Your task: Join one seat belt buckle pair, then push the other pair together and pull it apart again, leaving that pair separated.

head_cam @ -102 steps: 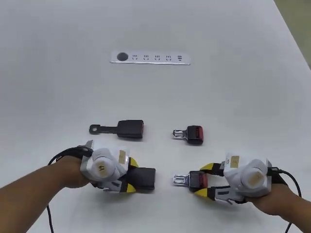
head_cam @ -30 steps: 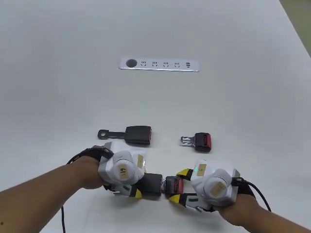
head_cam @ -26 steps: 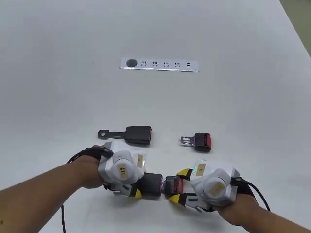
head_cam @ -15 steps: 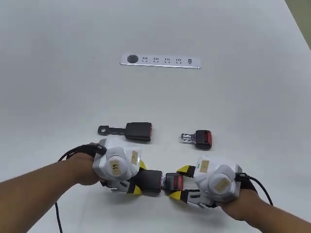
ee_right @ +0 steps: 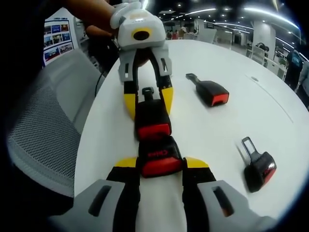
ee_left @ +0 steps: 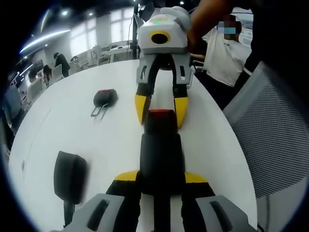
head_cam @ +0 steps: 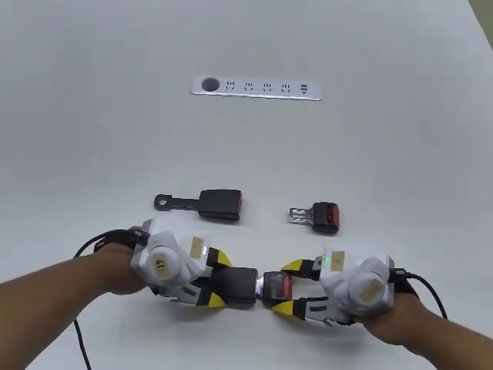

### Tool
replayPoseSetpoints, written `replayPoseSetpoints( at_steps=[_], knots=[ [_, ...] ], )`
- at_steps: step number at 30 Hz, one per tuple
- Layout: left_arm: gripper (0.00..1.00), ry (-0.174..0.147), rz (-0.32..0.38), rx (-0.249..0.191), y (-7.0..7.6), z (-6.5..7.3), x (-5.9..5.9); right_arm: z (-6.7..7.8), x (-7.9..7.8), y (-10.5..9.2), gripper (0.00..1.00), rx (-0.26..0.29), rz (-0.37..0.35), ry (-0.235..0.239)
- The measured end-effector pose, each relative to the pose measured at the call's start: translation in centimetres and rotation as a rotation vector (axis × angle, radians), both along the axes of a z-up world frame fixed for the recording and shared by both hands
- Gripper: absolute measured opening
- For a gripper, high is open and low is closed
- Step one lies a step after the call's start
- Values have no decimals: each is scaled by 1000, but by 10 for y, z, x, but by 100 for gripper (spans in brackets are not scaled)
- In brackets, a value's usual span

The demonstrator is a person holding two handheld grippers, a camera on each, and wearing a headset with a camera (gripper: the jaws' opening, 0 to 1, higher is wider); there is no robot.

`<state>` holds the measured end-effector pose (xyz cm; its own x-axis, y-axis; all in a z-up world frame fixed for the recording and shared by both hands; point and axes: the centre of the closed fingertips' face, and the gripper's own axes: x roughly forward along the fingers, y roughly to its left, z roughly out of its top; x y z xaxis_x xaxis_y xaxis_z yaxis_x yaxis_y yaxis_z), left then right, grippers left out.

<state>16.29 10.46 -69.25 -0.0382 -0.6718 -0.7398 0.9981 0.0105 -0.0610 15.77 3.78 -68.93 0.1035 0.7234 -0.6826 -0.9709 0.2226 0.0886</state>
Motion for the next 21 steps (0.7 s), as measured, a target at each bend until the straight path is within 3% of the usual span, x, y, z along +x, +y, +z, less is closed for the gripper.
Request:
replayPoseSetpoints(
  at_steps=[6, 21],
  knots=[
    [33, -3, 29, -48, 1, -1, 0, 0, 0, -1, 32, 29, -6, -32],
    [32, 11, 11, -74, -1, 1, 3, 2, 3, 0, 31, 76, -24, -24]
  ],
)
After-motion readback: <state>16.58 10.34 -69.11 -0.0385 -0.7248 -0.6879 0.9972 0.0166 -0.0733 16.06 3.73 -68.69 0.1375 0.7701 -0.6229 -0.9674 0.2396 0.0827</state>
